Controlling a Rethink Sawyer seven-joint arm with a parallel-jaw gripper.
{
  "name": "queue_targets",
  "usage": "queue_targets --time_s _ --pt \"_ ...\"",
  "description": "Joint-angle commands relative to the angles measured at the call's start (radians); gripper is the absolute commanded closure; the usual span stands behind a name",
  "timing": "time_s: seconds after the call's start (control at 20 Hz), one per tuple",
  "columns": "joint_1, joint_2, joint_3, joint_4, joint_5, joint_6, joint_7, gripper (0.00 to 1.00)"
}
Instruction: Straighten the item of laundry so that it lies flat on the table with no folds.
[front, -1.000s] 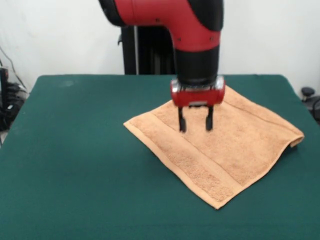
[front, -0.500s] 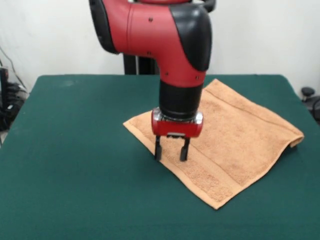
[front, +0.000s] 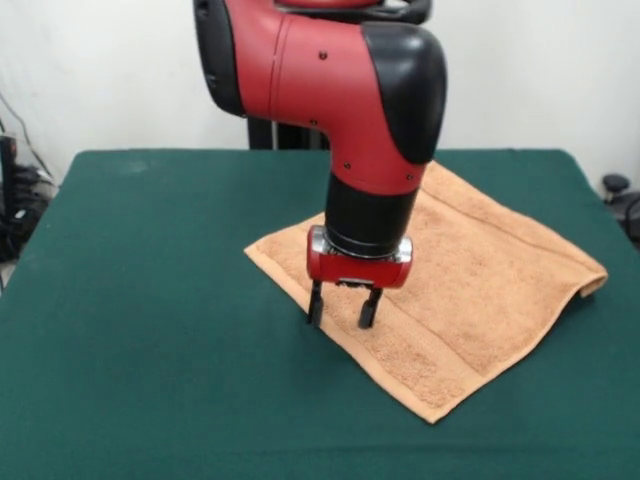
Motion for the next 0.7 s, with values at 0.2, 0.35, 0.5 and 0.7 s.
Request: queue_targets --time_s 0.2,0.35,0.5,0.7 --pt "0.075 0.313 -0.176 -0.171 -0.008 -0.331 0.324 0.0" --pt "0.155 0.375 -0.325 -0.188 0.037 -0.426 0.409 0.0" --pt "0.23 0.445 -0.474 -0.191 0.112 -0.501 0.449 0.0" --pt "0.285 0.498 -0.589 -0.178 0.195 -0.538 0.43 0.0"
